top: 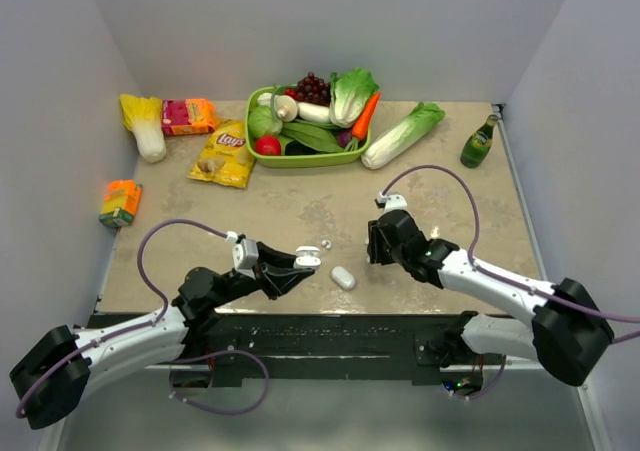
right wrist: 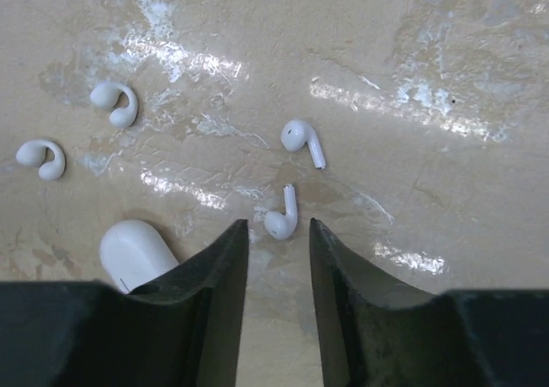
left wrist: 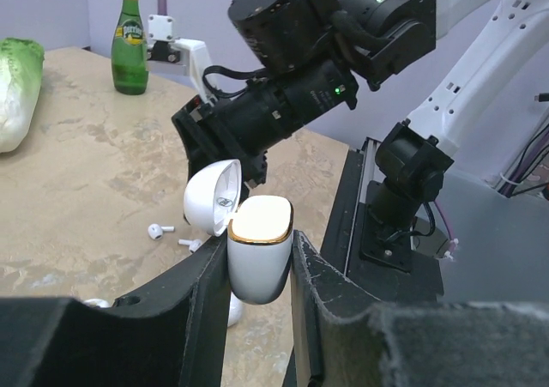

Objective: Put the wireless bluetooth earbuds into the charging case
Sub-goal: Pick up the right earbud from the center of the board.

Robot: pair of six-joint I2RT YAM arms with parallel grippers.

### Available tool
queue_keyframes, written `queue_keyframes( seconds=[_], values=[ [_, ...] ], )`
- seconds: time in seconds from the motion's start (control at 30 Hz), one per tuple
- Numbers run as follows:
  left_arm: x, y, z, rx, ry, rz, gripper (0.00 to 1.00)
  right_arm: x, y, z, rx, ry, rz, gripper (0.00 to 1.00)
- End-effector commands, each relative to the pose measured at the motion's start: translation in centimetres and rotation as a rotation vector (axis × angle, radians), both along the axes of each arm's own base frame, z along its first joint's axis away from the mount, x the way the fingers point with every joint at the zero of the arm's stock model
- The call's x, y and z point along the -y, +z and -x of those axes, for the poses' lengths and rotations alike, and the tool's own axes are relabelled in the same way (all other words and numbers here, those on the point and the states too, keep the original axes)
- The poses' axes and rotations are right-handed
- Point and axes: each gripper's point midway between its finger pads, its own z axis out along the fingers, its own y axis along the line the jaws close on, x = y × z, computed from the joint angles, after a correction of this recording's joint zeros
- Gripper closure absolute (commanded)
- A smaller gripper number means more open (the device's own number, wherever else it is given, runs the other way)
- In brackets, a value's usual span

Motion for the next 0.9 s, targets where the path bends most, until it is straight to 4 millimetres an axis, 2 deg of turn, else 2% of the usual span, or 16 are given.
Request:
queue_keyframes(
  seconds=[0.0, 0.1, 0.43, 0.87],
  values=[
    [-0.5, -0.1, 0.0, 0.039, 0.025, 0.013, 1.0, -1.8, 0.9, -2.9, 0.027, 0.009, -0.043, 0.67],
    [-0.6, -0.5, 0.1, 0.039, 0.025, 0.008, 1.0, -1.6, 0.1, -3.5, 0.022, -0.009, -0.027, 0.76],
    [-0.5, -0.4, 0.4, 0.049, 0.01, 0.009, 1.0, -2.1, -0.6, -4.4, 0.017, 0.003, -0.004, 0.87],
    [-0.5, -0.6, 0.5, 0.047, 0.007, 0.008, 1.0, -2.4, -1.3, -5.4, 0.0, -0.006, 0.003, 0.92]
  ],
)
